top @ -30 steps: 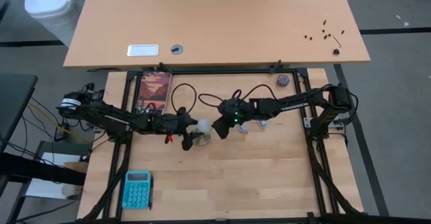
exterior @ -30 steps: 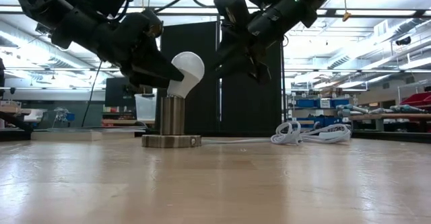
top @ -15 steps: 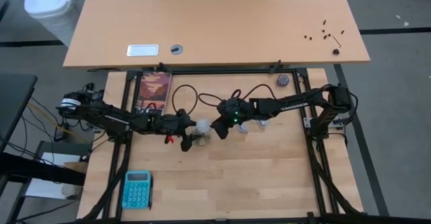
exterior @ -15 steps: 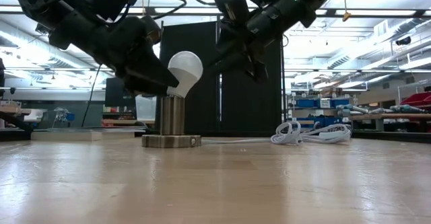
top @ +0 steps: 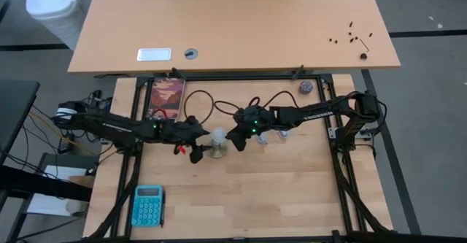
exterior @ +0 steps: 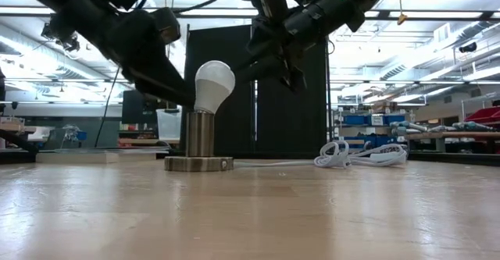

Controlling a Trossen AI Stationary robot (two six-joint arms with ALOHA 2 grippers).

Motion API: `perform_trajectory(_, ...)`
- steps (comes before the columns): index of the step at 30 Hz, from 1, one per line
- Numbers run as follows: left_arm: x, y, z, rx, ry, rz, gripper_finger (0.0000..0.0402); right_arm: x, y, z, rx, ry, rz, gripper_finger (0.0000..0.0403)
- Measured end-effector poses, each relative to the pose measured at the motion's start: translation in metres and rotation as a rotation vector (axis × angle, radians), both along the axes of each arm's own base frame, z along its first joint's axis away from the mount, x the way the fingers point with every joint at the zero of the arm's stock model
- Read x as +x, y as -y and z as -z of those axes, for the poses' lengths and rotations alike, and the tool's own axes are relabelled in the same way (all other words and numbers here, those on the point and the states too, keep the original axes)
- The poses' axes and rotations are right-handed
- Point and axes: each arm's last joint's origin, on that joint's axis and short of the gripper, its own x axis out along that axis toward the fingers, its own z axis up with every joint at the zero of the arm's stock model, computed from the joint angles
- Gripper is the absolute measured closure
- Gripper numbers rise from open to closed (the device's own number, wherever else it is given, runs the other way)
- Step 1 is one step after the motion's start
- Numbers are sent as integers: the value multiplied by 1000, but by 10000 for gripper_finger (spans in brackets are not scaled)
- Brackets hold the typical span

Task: Screw lightbulb
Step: Insert the lightbulb into the desk lamp

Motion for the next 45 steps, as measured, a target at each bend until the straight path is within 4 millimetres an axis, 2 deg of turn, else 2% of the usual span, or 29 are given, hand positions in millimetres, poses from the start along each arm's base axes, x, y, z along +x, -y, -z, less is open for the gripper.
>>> perform_trajectory(6, -2, 0, -19, 8, -70, 2, 90, 0, 0, 0, -4, 2, -3, 296)
perform_trajectory(8, 3, 0, -34, 8, -70, 5, 90, 0, 0, 0, -6, 3, -4, 296)
perform_trajectory(12, 2, 0, -55, 9, -193, 5, 90, 0, 0, -1, -6, 6, -3, 296)
perform_trajectory(17, 10, 1, -92, -11, -186, 29, 90, 0, 0, -1, -14, 8, -8, 296)
perform_trajectory(21, 20, 1, -106, -22, -225, 36, 90, 0, 0, -1, -13, 9, -7, 296)
perform_trajectory(30, 52, 1, -124, -15, -285, 96, 90, -7, -9, 0, 93, -63, -93, 296)
perform_trajectory(35, 67, -3, -123, -17, -306, 117, 90, -16, -15, -6, -21, -114, -75, 296)
perform_trajectory(39, 79, -8, -117, -34, -335, 143, 90, -20, -15, 0, -27, -188, -64, 296)
perform_trajectory(45, 93, -13, -119, -26, -376, 148, 90, -34, -30, -12, -58, -233, -41, 296)
